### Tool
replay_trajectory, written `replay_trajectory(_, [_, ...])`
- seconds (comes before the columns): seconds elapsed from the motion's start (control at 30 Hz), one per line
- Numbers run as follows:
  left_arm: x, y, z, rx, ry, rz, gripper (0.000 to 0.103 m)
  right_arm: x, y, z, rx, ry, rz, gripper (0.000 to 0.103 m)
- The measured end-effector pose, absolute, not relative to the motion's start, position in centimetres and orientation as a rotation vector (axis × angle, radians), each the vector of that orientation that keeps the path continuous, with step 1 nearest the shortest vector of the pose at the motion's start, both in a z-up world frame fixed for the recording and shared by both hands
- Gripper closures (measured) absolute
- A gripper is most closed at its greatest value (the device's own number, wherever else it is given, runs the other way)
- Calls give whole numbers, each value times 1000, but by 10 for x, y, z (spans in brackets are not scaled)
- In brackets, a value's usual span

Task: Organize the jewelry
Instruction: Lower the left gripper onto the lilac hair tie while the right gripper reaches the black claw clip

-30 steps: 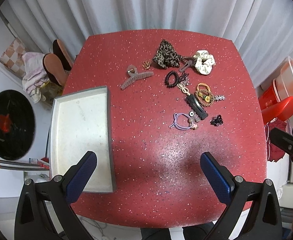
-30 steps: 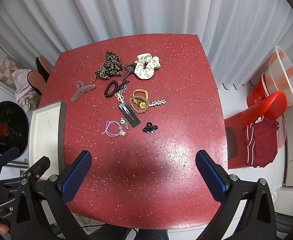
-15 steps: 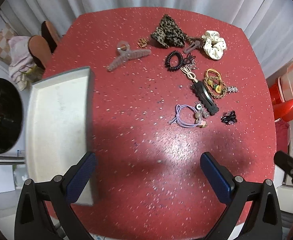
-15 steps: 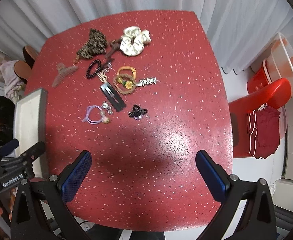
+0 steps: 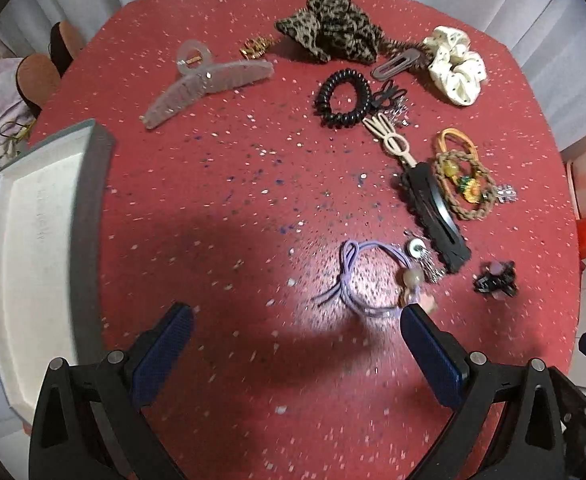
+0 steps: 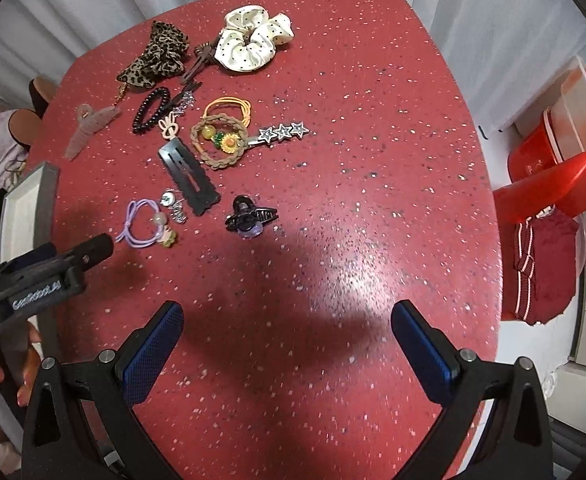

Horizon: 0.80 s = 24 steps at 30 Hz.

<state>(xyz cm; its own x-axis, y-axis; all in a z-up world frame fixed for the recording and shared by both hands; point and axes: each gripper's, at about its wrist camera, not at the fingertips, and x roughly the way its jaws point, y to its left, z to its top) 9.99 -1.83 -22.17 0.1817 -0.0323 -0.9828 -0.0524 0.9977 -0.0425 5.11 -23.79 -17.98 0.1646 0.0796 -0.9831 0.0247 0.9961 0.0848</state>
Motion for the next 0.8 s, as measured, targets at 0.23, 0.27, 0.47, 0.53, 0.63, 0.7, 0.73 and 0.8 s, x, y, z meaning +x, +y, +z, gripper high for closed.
replay_trajectory(0.23, [112,-28,-248,-21,1386,36,0,69,-238,-202,72,1387,67,0])
replay_trajectory(0.27, [112,-28,-250,-13,1385,41,0,71,-236,-205,71,1385,73,0])
replay_trajectory(0.47, [113,-20,-252,27,1347,52,0,82,-225,-219,59,1379,99,0])
replay_trajectory(0.53, [114,-12,-250,28,1342,60,0,86,-223,-222,56,1375,105,0])
replay_trajectory(0.63, [115,-2,-250,16,1344,70,0,92,-219,-227,45,1368,111,0])
replay_trajectory(0.7, [115,2,-251,26,1341,69,0,95,-219,-228,34,1364,109,0])
replay_trajectory(0.73, [114,2,-251,28,1341,63,0,96,-218,-229,30,1360,107,0])
replay_trajectory(0.8, [105,9,-252,23,1342,41,2,99,-217,-232,21,1354,107,0])
